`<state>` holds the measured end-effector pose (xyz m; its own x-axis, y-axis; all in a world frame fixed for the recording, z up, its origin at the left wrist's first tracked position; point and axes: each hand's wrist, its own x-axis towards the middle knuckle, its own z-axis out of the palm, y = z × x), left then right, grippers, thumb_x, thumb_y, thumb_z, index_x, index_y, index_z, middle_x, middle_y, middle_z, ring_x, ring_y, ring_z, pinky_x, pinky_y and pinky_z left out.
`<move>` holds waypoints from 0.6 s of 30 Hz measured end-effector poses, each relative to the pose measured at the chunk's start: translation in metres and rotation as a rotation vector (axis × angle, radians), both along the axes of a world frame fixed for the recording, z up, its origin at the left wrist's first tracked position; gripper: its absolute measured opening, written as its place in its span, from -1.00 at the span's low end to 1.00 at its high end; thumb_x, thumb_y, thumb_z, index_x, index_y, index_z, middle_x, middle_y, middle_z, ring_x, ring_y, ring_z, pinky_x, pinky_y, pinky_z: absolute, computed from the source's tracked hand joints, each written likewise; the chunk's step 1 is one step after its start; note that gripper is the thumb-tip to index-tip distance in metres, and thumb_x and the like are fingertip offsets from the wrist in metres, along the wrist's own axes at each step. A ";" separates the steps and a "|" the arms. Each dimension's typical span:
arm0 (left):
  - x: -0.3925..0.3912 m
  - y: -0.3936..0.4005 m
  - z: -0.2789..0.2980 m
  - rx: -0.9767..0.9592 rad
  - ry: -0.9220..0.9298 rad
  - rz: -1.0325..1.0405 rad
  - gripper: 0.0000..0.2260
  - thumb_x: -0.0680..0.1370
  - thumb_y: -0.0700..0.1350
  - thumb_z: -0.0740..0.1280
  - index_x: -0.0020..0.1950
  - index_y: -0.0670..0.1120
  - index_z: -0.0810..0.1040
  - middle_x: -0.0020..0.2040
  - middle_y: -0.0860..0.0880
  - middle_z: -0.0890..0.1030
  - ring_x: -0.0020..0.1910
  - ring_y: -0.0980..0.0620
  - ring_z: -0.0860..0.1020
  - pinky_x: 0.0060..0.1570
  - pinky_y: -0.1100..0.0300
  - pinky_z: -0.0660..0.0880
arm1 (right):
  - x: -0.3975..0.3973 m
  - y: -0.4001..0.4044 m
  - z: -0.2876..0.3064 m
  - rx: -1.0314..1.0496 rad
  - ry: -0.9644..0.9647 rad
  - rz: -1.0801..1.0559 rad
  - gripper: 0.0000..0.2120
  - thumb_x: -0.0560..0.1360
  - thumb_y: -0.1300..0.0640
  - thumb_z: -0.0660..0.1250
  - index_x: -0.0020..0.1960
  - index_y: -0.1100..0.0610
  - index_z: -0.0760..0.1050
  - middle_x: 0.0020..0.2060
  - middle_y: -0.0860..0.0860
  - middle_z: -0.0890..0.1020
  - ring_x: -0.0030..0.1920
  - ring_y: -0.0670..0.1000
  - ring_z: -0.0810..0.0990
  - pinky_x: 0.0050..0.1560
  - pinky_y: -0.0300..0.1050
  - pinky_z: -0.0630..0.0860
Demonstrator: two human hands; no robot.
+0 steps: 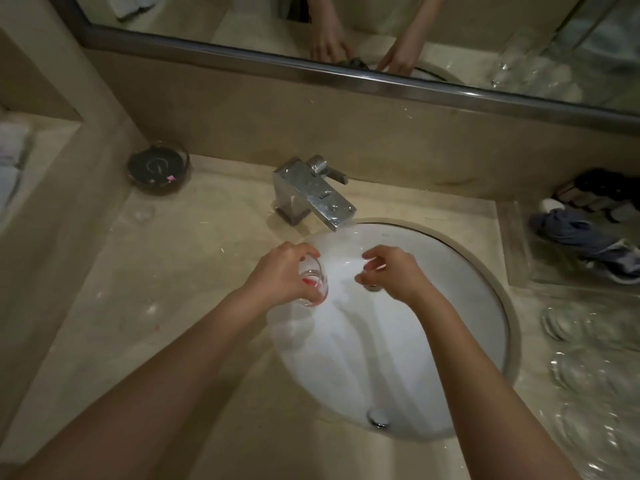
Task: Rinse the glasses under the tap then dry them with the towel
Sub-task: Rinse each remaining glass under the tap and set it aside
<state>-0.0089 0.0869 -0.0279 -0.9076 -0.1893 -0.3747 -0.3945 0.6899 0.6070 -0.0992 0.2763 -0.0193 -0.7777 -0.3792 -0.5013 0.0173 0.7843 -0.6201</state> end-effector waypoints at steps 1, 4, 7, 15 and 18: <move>-0.002 0.005 -0.002 0.010 0.007 0.025 -0.40 0.26 -0.02 0.60 0.27 0.06 0.53 0.14 0.01 0.55 0.02 0.06 0.50 -0.06 0.25 0.34 | -0.009 0.001 -0.001 -0.022 0.015 -0.014 -0.60 0.44 0.17 0.48 0.24 0.19 0.51 -0.02 0.08 0.63 -0.10 0.04 0.56 -0.49 -0.41 0.37; -0.009 0.016 -0.008 0.046 0.033 0.114 -0.36 0.24 -0.04 0.62 0.29 0.01 0.50 0.14 0.04 0.56 0.07 0.02 0.52 -0.04 0.24 0.36 | -0.035 -0.006 0.000 -0.125 0.095 -0.100 -0.68 0.49 0.17 0.42 0.21 0.22 0.53 -0.15 0.02 0.62 -0.10 0.03 0.55 -0.26 -0.35 0.46; -0.016 0.024 -0.012 0.098 0.041 0.202 -0.33 0.23 -0.06 0.63 0.29 -0.02 0.48 0.11 0.07 0.56 0.06 0.02 0.52 0.03 0.20 0.42 | -0.057 -0.025 0.002 -0.277 0.157 -0.226 -0.75 0.52 0.14 0.36 0.17 0.20 0.56 -0.11 0.10 0.65 -0.03 0.12 0.64 0.11 0.04 0.55; -0.029 0.033 -0.023 0.264 0.084 0.384 -0.33 0.22 -0.11 0.65 0.21 0.03 0.39 0.15 0.03 0.58 0.09 0.01 0.55 0.09 0.11 0.51 | -0.078 -0.073 0.001 -0.479 0.157 -0.230 -0.70 0.51 0.09 0.41 0.20 0.16 0.57 -0.15 0.08 0.65 -0.06 0.11 0.65 0.08 0.00 0.56; -0.034 0.034 -0.023 0.294 0.091 0.395 -0.34 0.24 -0.10 0.65 0.24 0.01 0.42 0.13 0.05 0.59 0.08 0.04 0.55 0.07 0.15 0.50 | -0.085 -0.080 -0.002 -0.496 0.177 -0.224 -0.74 0.50 0.14 0.41 0.18 0.15 0.58 -0.22 0.05 0.64 -0.14 0.08 0.64 -0.04 -0.10 0.54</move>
